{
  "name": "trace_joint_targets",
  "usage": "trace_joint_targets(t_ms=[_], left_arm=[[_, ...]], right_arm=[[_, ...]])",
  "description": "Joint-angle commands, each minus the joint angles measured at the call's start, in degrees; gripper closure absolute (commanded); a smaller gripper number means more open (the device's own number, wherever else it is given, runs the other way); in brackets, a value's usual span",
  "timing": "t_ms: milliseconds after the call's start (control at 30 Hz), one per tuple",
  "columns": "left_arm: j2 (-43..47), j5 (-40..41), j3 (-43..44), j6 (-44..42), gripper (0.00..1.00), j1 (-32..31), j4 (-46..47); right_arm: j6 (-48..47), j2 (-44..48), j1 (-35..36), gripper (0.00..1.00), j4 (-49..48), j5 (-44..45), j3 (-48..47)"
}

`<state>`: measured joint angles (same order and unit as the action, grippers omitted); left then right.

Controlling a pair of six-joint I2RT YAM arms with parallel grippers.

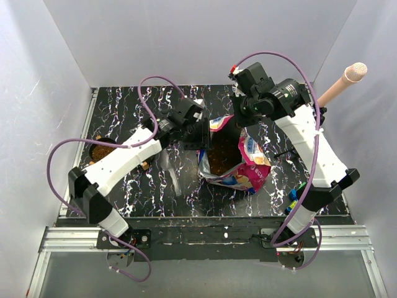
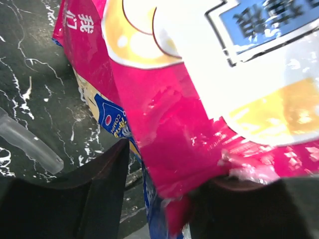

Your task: Serve the pet food

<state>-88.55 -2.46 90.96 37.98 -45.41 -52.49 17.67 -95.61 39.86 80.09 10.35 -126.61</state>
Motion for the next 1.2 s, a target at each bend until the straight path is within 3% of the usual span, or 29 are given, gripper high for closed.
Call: trace_joint_targets(t_ms=[0, 133, 233, 267, 300, 400, 433, 633, 767, 833, 1000, 1167], left_arm=[[-1.8, 9.0, 4.5, 4.0, 0.63, 0.0, -1.8], [-2.5, 11.4, 8.2, 5.0, 0.80, -0.1, -1.2], [-4.4, 12.6, 13.0, 5.9, 0.91, -0.1, -2.6], [-5.1, 12.7, 14.7, 6.2, 0.94, -0.2, -3.2], [-5.8, 13.1, 16.3, 6.6, 0.97, 0.0, -4.3], [-8.0, 13.6, 22.3, 8.3, 1.00, 0.0, -7.3], [-8.6, 13.9, 24.3, 9.1, 1.00, -0.1, -8.2], [-11.9, 14.7, 29.4, 11.2, 1.00, 0.0, -10.3], [-12.1, 19.9, 32.0, 12.8, 1.00, 0.0, -14.3], [-11.0, 21.9, 31.8, 13.1, 1.00, 0.0, -14.5], [-9.1, 21.4, 30.0, 12.9, 1.00, 0.3, -13.0], [-10.1, 19.8, 31.7, 12.5, 1.00, 0.8, -14.7]], right_arm=[[0.5, 6.5, 1.3, 0.86, -4.5, 1.5, -0.1], [-2.2, 12.3, 6.2, 0.64, -4.9, 10.1, 9.6], [-1.7, 16.5, 9.4, 0.52, -6.2, 12.8, 17.3], [-1.4, 17.8, 10.1, 0.50, -6.6, 12.9, 19.3], [-1.2, 19.7, 10.2, 0.37, -7.2, 12.2, 21.4], [-3.9, 26.9, 10.2, 0.28, -15.1, 5.6, 28.6], [-5.4, 29.4, 10.3, 0.20, -18.4, 4.7, 31.0], [-13.8, 40.7, 10.2, 0.17, -33.4, 8.5, 45.9], [-19.9, 44.9, 8.8, 0.16, -36.9, 2.7, 53.5], [-21.6, 47.6, 4.6, 0.16, -38.3, -5.4, 56.3], [-27.2, 48.0, 0.4, 0.18, -37.3, -13.9, 58.4], [-25.9, 49.0, 0.0, 0.21, -32.8, -19.4, 54.5]])
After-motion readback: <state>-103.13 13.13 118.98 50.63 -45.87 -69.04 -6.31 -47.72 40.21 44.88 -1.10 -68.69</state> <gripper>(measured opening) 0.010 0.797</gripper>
